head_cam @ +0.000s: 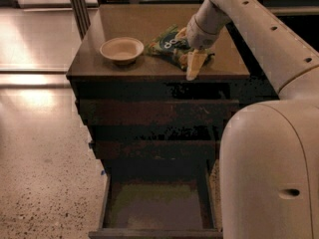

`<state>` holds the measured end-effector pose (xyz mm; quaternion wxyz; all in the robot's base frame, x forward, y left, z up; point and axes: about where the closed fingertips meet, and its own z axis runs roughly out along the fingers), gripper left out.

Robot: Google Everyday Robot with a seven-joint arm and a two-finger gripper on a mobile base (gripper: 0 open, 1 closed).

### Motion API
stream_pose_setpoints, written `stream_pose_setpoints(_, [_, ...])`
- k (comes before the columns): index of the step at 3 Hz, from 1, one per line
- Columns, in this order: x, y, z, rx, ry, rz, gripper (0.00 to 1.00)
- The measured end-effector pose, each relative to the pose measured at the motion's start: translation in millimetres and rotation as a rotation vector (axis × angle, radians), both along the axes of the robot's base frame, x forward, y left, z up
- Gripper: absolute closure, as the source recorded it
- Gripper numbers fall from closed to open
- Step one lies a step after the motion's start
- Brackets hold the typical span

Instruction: Place green rice chip bag into bottom drawer

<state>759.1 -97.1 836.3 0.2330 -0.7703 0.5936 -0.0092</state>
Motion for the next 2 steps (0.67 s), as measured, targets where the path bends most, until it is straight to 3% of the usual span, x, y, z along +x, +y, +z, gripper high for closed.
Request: stream_pose_setpoints(2, [0.0, 0.0, -0.1, 0.000, 0.000, 0.000, 0.65])
